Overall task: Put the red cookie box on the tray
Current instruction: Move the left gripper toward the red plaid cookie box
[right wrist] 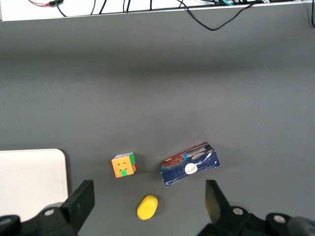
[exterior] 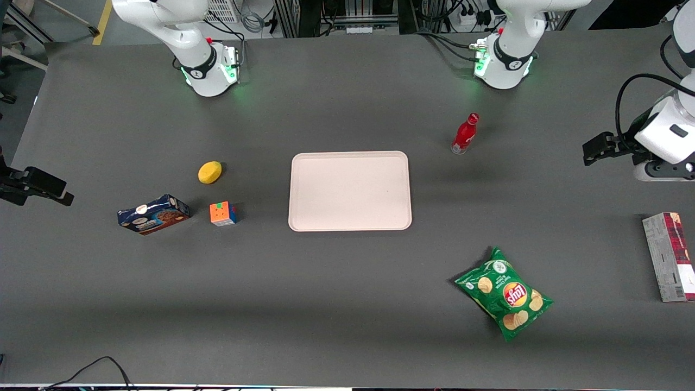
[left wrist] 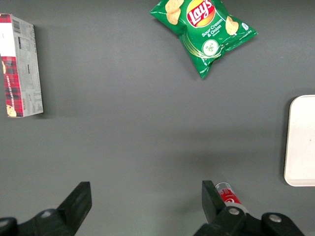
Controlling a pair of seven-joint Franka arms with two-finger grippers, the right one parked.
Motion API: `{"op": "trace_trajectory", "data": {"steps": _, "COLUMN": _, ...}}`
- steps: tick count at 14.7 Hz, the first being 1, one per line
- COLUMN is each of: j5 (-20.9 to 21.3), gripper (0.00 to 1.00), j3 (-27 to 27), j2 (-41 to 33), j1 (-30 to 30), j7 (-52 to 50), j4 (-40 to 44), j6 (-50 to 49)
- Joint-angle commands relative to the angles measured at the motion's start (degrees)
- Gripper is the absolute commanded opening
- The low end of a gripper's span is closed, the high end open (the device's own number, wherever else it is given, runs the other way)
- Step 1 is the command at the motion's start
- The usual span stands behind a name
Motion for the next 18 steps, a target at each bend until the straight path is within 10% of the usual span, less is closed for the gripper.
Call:
{"op": "trace_trajectory", "data": {"steps": 1, "j5": -0.1, "gripper": 1.00, "j3": 0.0, "j2": 0.6, "j1": -0.2, "j7": 0.8, "j4": 1.6, "j6": -1.3}}
{"op": "trace_trajectory", "data": {"steps": 18, "j5": 0.4, "gripper": 1.00, "j3": 0.0, "j2": 1.3, "j1": 0.0, "j7": 0.7, "j4": 1.9, "j6": -2.7}}
